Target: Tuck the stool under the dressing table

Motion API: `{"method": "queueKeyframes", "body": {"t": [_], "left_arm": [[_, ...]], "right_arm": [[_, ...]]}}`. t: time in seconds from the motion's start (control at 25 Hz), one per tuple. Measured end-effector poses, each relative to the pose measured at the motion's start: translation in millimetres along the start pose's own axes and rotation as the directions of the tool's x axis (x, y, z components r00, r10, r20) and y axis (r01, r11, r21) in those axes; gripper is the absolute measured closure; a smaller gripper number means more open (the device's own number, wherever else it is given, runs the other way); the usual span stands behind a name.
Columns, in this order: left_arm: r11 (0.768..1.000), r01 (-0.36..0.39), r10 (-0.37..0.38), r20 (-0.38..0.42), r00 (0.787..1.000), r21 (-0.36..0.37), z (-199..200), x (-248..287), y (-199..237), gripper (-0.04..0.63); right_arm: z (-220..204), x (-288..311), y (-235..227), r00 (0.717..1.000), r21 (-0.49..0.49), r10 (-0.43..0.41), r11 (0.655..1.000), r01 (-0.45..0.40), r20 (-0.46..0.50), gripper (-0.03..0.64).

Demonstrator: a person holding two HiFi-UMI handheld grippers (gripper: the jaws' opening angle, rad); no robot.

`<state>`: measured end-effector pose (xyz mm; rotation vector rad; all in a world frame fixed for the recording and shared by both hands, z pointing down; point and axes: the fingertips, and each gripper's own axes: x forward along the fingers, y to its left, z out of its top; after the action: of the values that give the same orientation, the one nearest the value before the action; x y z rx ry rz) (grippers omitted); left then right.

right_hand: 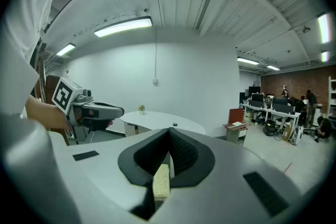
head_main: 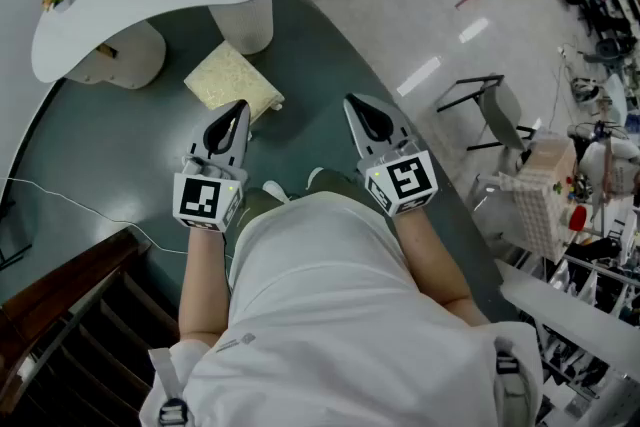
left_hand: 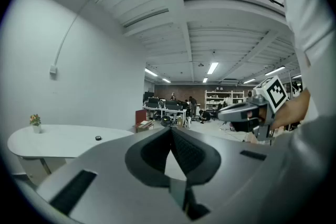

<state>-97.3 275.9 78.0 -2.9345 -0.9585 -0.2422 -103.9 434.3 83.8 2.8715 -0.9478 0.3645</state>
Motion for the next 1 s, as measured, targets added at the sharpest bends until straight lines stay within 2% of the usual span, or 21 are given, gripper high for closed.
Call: {"method": "queueKeyframes", "body": {"t": [0.12,0.28,0.36,0.64,0.8,1.0], "left_arm": [[1.0,-0.017,0.017,-0.019,1.0,0.022,-8.1,-11.0,9.8,0.594],[0.998,-0.029,0.029,-0.004,1.0,-0.063,-18.0,-23.2,34.7,0.594],[0.997,-0.04,0.039,-0.019,0.999,-0.069,-27.1,-23.3,45.7,0.594],[0.994,-0.095,0.09,-0.088,0.992,-0.047,-44.2,1.1,57.6,0.594],[0.979,-0.196,0.189,-0.122,0.974,-0.05,-49.0,31.2,77.0,0.594],[0.945,-0.328,0.322,-0.165,0.932,-0.012,-35.9,85.8,95.4,0.594]], "right_arm": [[-0.7,5.6,10.8,1.0,-0.003,-0.003,1.0,0.003,-0.008,0.607],[-4.4,16.6,21.0,1.0,0.012,-0.006,1.0,0.006,-0.018,0.607],[-9.5,23.3,20.9,0.999,0.002,-0.006,1.0,0.006,-0.032,0.606],[-23.6,54.8,-24.5,0.997,0.035,0.016,0.999,-0.014,-0.071,0.606],[-26.7,102.9,-61.5,0.99,0.02,0.115,0.993,-0.114,-0.085,0.606],[-20.6,159.7,-112.0,0.955,0.015,0.268,0.963,-0.268,-0.125,0.606]]}}
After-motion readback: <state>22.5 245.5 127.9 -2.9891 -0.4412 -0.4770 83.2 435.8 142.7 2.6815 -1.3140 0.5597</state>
